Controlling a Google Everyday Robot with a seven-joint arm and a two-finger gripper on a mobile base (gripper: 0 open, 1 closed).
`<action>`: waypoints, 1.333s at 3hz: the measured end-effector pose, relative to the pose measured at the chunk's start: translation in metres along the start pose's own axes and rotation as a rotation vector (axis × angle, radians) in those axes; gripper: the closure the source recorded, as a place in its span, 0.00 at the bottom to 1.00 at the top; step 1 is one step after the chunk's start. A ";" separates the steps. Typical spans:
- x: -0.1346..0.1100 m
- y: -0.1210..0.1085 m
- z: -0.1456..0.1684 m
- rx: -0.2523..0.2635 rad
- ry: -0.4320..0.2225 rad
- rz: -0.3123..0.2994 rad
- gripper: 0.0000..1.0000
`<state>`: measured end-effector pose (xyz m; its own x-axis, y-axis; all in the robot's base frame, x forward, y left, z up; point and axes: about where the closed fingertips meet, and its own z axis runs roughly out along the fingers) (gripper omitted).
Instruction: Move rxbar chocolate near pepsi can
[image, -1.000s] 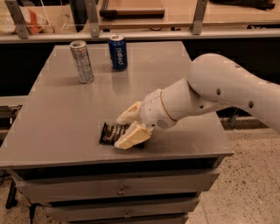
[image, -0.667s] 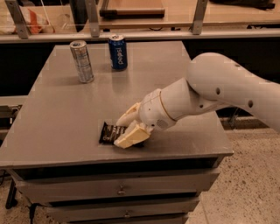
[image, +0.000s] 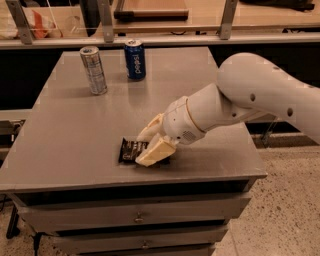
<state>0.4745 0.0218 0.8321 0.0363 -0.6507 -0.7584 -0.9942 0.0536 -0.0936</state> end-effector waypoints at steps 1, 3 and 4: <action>-0.011 -0.010 -0.021 0.019 -0.006 -0.016 1.00; -0.032 -0.024 -0.051 0.061 -0.031 -0.047 1.00; -0.032 -0.031 -0.044 0.068 -0.042 -0.036 1.00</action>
Offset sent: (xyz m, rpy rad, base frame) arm 0.0308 -0.0360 0.0944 0.0571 -0.1235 -0.0337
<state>0.4996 0.0072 0.8878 0.0775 -0.6212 -0.7798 -0.9829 0.0833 -0.1640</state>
